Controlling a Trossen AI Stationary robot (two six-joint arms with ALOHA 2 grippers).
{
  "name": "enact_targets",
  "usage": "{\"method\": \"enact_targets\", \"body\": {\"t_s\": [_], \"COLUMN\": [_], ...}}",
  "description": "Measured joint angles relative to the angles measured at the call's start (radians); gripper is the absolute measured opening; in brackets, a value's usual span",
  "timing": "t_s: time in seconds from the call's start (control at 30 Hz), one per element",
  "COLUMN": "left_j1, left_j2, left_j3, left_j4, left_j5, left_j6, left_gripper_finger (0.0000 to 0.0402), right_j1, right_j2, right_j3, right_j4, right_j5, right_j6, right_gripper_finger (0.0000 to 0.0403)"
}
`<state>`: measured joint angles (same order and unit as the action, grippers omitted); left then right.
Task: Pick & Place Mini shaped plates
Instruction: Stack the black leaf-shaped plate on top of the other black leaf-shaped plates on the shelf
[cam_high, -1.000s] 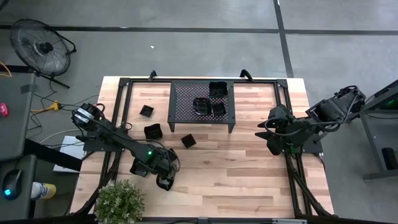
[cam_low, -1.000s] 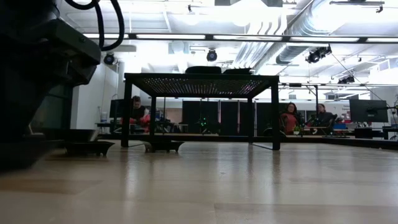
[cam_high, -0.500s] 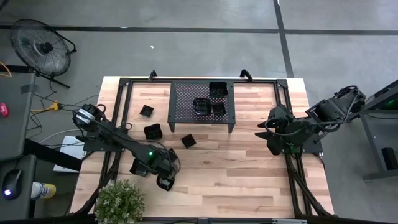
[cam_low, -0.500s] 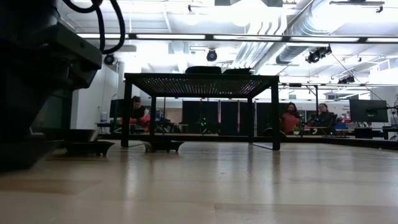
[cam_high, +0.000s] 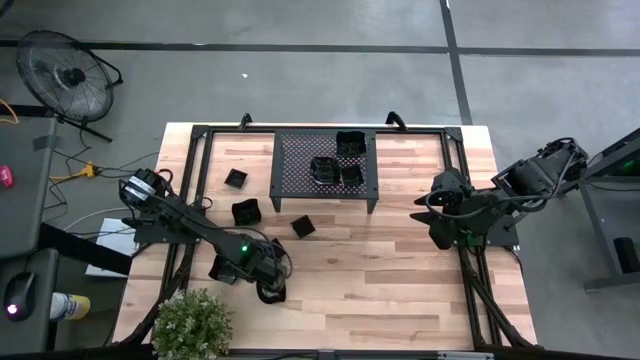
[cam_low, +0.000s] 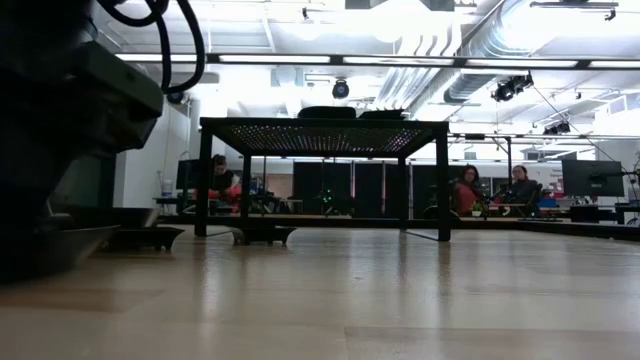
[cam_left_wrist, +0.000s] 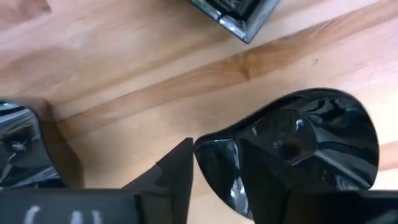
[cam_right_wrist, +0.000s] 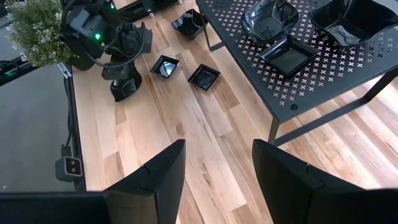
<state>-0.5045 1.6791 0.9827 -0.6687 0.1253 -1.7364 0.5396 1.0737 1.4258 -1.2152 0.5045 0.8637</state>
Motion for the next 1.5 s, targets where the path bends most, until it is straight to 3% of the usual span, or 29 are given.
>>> {"method": "enact_targets", "body": {"t_s": [0.27,0.53,0.87,1.1,1.33,1.5], "left_j1": [0.000,0.000,0.001,0.001,0.025,0.094], "left_j2": [0.000,0.000,-0.014,-0.097,-0.164,-0.173], "left_j3": [0.000,0.000,0.000,0.004,0.098,0.207], "left_j4": [0.016,0.022,0.067,0.071,-0.012,-0.069], "left_j5": [0.002,0.043,0.048,-0.032,-0.167,-0.209], "left_j6": [0.001,0.012,0.038,0.015,0.014,0.129], "left_gripper_finger": [0.0046,0.0006,0.0001,0.0000,0.0000,0.0000], "right_j1": [0.000,0.000,0.000,0.000,0.000,0.000], "right_j2": [0.000,0.000,-0.030,-0.097,-0.133,-0.139], "right_j3": [0.000,0.000,0.000,0.000,0.000,0.000], "right_j4": [0.000,0.000,-0.001,-0.002,-0.019,-0.023], "right_j5": [0.000,0.000,0.000,0.003,0.025,0.039], "right_j6": [-0.009,-0.020,-0.019,-0.012,-0.015,-0.012], "right_gripper_finger": [0.0181,0.0181,0.0181,0.0181,0.0181,0.0181]}}
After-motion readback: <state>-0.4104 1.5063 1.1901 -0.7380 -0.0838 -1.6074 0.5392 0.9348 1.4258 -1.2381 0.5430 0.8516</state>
